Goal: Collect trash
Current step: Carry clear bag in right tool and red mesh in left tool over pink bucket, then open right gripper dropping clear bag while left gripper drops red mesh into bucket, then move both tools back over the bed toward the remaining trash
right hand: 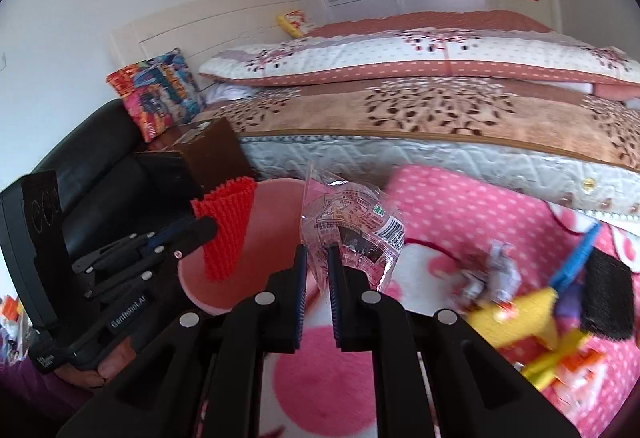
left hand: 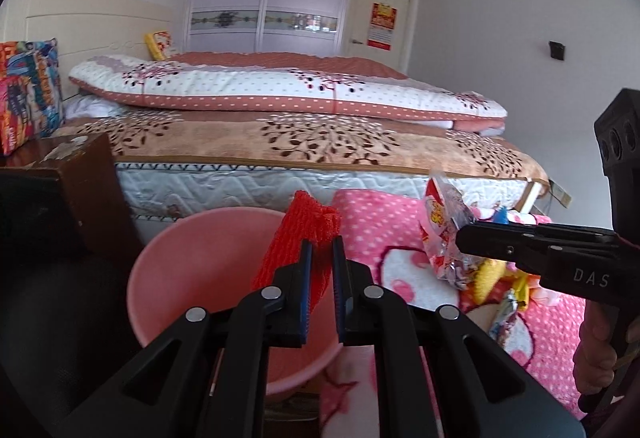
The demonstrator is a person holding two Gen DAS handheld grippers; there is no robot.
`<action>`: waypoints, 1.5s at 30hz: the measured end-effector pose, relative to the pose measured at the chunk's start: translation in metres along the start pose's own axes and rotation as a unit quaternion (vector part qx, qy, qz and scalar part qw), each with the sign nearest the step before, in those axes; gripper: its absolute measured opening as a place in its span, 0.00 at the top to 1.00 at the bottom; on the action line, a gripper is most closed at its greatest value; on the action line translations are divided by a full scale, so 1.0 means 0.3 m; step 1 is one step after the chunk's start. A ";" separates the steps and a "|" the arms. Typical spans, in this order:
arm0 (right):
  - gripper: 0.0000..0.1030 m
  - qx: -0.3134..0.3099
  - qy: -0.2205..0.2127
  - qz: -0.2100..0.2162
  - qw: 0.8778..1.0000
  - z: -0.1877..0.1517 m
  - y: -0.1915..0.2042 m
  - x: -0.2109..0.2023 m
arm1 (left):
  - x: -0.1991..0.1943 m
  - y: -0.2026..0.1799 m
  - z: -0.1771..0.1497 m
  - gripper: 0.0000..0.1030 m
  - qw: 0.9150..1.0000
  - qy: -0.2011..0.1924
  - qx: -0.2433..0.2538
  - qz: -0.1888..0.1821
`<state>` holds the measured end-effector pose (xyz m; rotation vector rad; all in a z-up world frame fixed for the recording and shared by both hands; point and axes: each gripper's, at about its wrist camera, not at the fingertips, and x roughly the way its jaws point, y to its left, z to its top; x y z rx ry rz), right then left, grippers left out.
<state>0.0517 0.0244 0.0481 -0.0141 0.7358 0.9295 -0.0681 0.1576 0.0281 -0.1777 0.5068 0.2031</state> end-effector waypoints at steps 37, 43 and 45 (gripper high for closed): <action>0.55 -0.013 0.038 0.019 0.999 -0.062 0.105 0.156 | 0.029 0.121 -0.034 0.54 0.997 0.040 -0.059 0.033; 0.55 0.002 0.018 -0.005 1.000 -0.091 0.057 0.062 | 0.019 0.040 -0.031 0.54 0.998 0.043 -0.034 0.036; 0.55 0.008 0.011 -0.015 1.000 -0.107 0.040 0.026 | 0.014 0.010 -0.032 0.54 0.998 0.044 -0.027 0.035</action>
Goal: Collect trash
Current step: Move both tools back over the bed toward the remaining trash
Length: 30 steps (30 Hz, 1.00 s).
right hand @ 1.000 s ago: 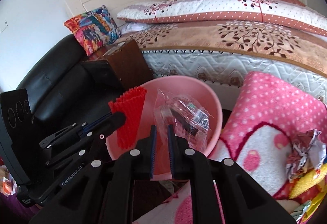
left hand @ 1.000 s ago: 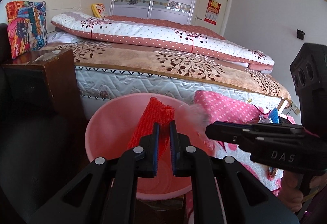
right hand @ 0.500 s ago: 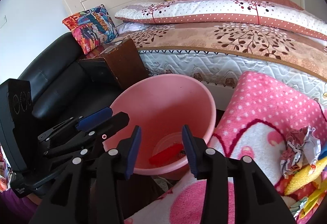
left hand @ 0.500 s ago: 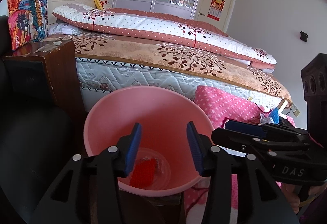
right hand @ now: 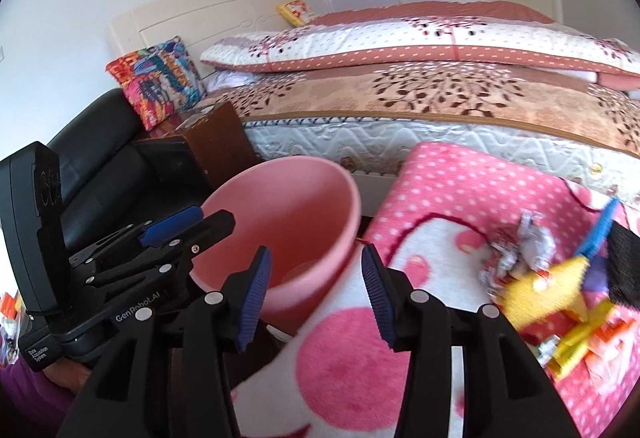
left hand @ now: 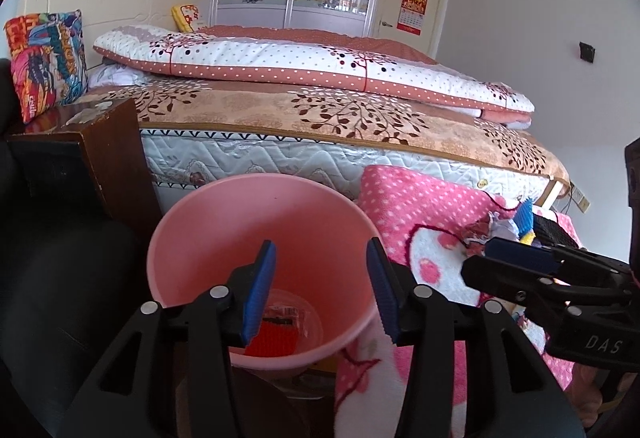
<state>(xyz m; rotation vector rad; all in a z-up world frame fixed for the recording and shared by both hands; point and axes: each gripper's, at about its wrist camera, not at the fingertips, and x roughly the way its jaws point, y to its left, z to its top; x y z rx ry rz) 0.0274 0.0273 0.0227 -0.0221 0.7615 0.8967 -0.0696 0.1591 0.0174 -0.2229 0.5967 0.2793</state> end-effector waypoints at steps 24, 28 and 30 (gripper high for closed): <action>0.42 0.099 -0.096 -0.194 0.971 -0.321 -0.286 -0.483 | -0.040 -0.404 -0.134 0.54 0.993 0.043 0.050 -0.102; 0.32 0.114 -0.100 -0.199 0.968 -0.345 -0.313 -0.513 | -0.041 -0.444 -0.139 0.54 0.990 0.047 0.066 -0.119; 0.27 0.121 -0.101 -0.203 0.966 -0.357 -0.325 -0.518 | -0.041 -0.468 -0.143 0.54 0.988 0.048 0.080 -0.122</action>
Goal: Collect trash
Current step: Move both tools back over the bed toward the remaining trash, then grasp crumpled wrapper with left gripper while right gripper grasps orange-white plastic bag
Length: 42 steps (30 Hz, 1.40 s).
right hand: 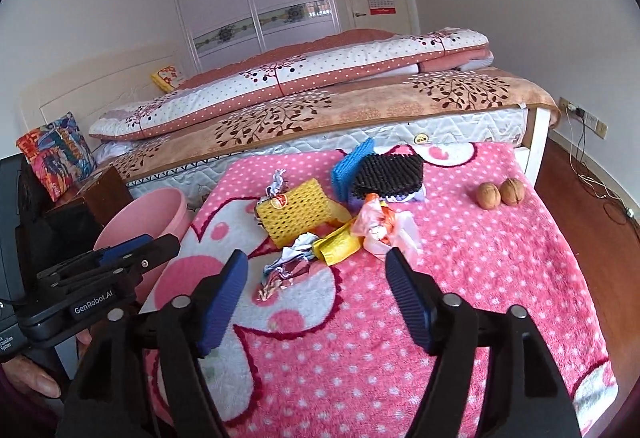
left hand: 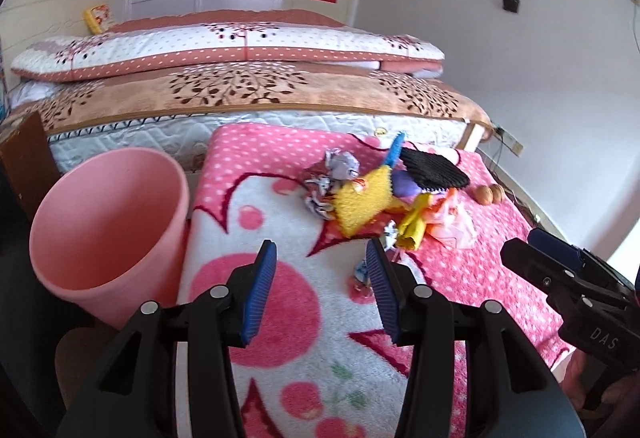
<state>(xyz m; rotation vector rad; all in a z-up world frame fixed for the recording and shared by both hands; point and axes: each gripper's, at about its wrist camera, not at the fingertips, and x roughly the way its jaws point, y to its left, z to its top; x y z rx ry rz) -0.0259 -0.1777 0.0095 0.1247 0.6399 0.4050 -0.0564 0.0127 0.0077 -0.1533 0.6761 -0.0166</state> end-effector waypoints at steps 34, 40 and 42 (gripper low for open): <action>0.30 0.111 0.116 -0.026 0.987 -0.047 -0.240 0.225 | 0.392 -0.148 -0.025 0.54 0.973 0.138 0.164 -0.086; 0.30 0.111 0.121 -0.016 0.986 -0.035 -0.257 0.256 | 0.361 -0.125 -0.024 0.88 0.975 0.129 0.145 -0.107; 0.30 0.109 0.121 -0.013 0.987 -0.026 -0.264 0.266 | 0.349 -0.118 -0.025 0.90 0.976 0.129 0.140 -0.110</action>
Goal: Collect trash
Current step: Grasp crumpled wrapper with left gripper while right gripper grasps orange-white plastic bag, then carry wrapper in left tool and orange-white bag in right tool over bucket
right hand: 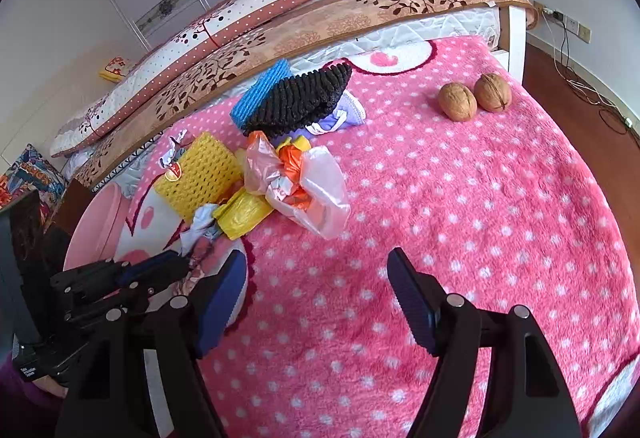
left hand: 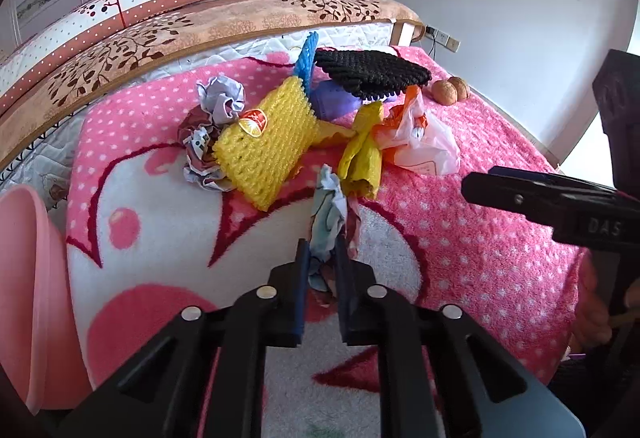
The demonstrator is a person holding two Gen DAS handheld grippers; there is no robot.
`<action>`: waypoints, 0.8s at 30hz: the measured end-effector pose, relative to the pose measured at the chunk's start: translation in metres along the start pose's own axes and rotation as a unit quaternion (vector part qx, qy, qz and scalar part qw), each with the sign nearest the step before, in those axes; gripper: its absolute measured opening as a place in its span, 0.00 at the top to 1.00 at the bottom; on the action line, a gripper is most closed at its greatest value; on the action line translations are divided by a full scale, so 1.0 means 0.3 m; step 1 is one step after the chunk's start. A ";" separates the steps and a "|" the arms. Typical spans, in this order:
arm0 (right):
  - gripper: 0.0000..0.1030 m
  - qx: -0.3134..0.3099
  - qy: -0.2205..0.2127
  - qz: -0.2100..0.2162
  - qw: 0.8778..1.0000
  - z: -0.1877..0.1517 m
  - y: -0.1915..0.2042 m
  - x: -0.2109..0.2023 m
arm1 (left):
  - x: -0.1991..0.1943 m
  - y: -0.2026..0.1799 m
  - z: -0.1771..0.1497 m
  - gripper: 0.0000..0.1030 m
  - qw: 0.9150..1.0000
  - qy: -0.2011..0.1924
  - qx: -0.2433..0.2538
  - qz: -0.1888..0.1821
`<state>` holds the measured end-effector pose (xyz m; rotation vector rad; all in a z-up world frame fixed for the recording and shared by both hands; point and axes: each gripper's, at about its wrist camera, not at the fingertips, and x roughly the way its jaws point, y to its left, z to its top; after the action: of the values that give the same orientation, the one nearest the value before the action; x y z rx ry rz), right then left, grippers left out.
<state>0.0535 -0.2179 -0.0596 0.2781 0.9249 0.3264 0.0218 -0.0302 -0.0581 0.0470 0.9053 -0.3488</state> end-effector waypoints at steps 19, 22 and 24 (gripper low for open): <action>0.74 -0.019 0.028 0.014 0.999 0.103 -0.006 0.137 | -0.118 -0.003 -0.041 0.92 1.000 -0.026 -0.016 -0.006; 0.82 -0.017 0.043 0.029 0.999 0.087 -0.003 0.141 | -0.132 -0.008 -0.049 0.92 0.999 -0.032 -0.018 -0.003; 0.84 -0.023 0.037 0.031 0.999 0.076 0.004 0.123 | -0.146 -0.009 -0.052 0.92 0.999 -0.038 -0.019 -0.003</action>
<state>0.0924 -0.2046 -0.0730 0.2539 0.9819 0.4174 -0.0156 -0.0178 -0.0334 -0.0034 0.8362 -0.3376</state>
